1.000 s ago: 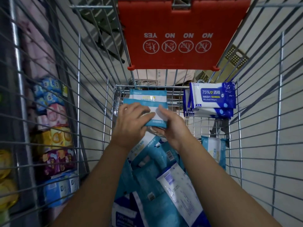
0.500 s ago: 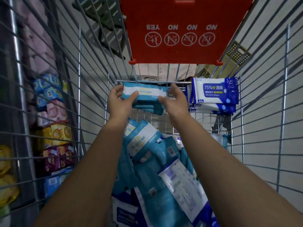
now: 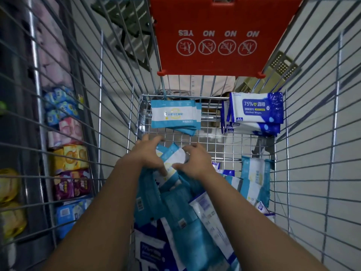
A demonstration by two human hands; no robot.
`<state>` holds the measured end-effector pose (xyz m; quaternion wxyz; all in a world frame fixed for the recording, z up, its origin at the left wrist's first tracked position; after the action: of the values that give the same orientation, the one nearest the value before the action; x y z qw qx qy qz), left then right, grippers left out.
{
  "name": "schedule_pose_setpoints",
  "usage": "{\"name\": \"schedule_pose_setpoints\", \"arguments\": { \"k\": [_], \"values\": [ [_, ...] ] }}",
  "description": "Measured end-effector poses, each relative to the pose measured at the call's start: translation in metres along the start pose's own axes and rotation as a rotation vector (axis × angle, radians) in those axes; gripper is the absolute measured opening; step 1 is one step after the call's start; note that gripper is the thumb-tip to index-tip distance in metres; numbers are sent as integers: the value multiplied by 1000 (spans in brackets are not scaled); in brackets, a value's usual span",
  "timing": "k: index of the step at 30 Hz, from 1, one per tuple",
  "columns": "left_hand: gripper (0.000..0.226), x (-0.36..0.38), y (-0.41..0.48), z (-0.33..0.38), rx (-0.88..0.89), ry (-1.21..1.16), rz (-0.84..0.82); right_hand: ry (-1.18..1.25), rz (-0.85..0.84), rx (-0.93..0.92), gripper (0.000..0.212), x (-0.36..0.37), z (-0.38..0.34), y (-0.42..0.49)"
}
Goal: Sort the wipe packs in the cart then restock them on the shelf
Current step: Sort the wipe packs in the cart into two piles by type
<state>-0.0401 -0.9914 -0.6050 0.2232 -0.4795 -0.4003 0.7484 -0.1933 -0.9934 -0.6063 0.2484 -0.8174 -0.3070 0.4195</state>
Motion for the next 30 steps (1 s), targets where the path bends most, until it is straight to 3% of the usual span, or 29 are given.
{"name": "schedule_pose_setpoints", "arguments": {
  "k": [4, 7, 9, 14, 17, 20, 24, 27, 30],
  "values": [
    [83, -5, -8, 11, 62, 99, -17, -9, 14, -72, 42, 0, 0, -4],
    [42, -22, -18, 18, 142, -130, 69, 415, 30, -97, 29, -8, -2, -14],
    [41, -43, -28, 27, 198, -402, 135, 738, 67, -97, 37, -23, -5, -19],
    [62, -88, -29, 47, 330, -833, 369, 1108, 233, -111, 49, -73, -8, -11],
    [61, -108, -20, 48, 378, -803, 668, 1180, 179, -97, 56, -81, -8, 0],
    [60, -106, -8, 46, 262, -425, 818, 1026, 11, -147, 74, -76, -18, 5],
    [61, -89, 1, 42, 132, -135, 759, 385, 147, -39, 58, -68, -2, -3],
    [62, -86, 3, 40, 98, -64, 739, 95, -10, 60, 53, -40, 22, -9],
    [70, -75, 16, 39, 75, -150, 527, -115, -123, 85, 53, -17, 33, -15]
  ]
}}
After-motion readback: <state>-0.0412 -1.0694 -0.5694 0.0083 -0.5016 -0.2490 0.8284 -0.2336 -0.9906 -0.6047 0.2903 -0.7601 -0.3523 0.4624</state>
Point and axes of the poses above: each hand's wrist, its own y-axis towards the middle knuckle, its own x-axis out of the palm, z = x × y, the point moved 7 cm from there along y, towards the middle knuckle, and after that the axes turned 4 degrees about -z, right-handed, at the moved point
